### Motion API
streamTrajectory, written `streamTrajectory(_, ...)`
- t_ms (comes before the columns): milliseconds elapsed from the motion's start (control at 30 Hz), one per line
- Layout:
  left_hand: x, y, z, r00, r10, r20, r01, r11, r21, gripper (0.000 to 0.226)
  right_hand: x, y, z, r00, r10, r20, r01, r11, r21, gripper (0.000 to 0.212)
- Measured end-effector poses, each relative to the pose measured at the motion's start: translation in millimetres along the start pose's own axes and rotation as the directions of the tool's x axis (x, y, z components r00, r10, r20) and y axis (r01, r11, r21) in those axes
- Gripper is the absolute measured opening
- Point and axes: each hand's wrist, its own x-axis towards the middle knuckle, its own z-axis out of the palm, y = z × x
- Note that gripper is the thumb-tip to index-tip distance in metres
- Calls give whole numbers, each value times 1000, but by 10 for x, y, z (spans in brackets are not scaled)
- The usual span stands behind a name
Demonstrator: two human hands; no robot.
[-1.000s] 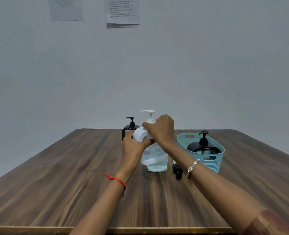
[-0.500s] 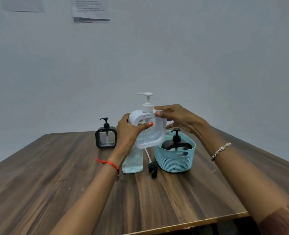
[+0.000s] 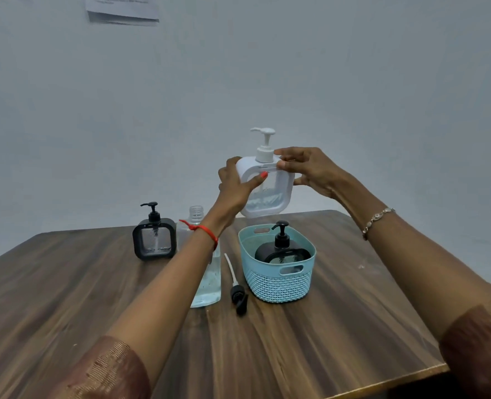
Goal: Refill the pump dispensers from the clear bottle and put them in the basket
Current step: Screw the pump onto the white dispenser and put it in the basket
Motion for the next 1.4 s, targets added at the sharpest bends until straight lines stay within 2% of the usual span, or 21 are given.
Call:
streamTrajectory(267, 54, -291, 179, 995, -77, 65, 84, 992, -97, 51, 165, 457, 2, 1000, 14, -13, -14, 1000, 12, 35)
streamTrajectory(533, -70, -612, 342, 975, -209, 79, 215, 974, -74, 37, 99, 934, 69, 994, 106, 25, -106, 994, 2, 30)
streamTrajectory(667, -173, -719, 397, 969, -223, 102, 225, 974, -5, 34, -15, 1094, 131, 989, 145, 30, -146, 989, 26, 28)
streamTrajectory(800, -288, -735, 403, 952, -250, 179, 251, 968, 15, 32, -89, 1250, 168, 969, 244, 44, -241, 969, -53, 19)
streamTrajectory(933, -268, -777, 403, 931, -302, 207, 280, 951, 130, 24, -105, 1380, 125, 957, 282, 75, -271, 955, -123, 27)
streamTrajectory(1100, -108, -1066, 492, 898, -362, 252, 287, 914, 287, 44, -125, 1455, 74, 953, 283, 106, -264, 950, -164, 27)
streamTrajectory(1200, -198, -781, 419, 872, -391, 295, 291, 898, 329, 20, -111, 1489, 52, 947, 293, 131, -265, 944, -197, 27)
streamTrajectory(1400, -234, -569, 370, 830, -410, 378, 264, 886, 382, 42, -79, 1456, 78, 947, 284, 151, -217, 911, -351, 24)
